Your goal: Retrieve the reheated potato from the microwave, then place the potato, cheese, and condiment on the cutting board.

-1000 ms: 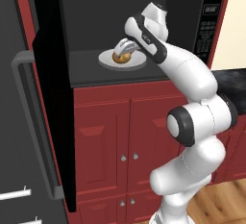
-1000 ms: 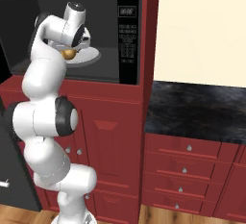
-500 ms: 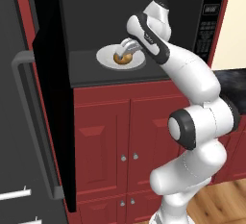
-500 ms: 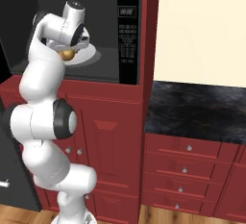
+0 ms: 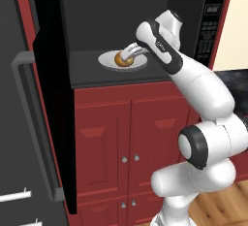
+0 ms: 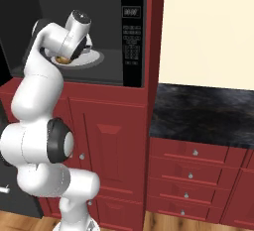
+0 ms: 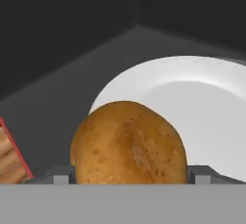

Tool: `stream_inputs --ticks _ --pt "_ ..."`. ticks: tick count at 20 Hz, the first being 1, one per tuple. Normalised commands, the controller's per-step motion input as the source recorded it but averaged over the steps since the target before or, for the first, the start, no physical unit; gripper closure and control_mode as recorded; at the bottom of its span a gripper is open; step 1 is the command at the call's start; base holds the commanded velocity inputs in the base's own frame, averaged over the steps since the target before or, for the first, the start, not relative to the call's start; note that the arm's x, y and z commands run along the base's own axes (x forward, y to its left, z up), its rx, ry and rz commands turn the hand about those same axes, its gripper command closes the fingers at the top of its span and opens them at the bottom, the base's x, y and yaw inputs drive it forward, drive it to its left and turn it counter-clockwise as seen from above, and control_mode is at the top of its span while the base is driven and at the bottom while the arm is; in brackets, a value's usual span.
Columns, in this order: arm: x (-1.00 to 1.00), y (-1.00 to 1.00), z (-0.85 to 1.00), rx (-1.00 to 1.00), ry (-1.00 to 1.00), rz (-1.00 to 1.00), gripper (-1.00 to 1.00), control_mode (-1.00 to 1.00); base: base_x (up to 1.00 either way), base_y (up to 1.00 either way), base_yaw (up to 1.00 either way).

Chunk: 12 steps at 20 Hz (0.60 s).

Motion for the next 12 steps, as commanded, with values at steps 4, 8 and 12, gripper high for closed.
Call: stream_inputs --ticks 4,8,12 --pt "-0.39 0.00 0.09 0.18 -0.07 0.00 1.00 -1.00 0.00 0.00 0.00" --pt "-0.50 0.00 0.32 0.12 -0.03 -0.02 1.00 -1.00 0.00 0.00 0.00" --pt "-0.70 -0.17 0.36 0.01 -0.07 -0.11 1.00 -1.00 0.00 0.00 0.00"
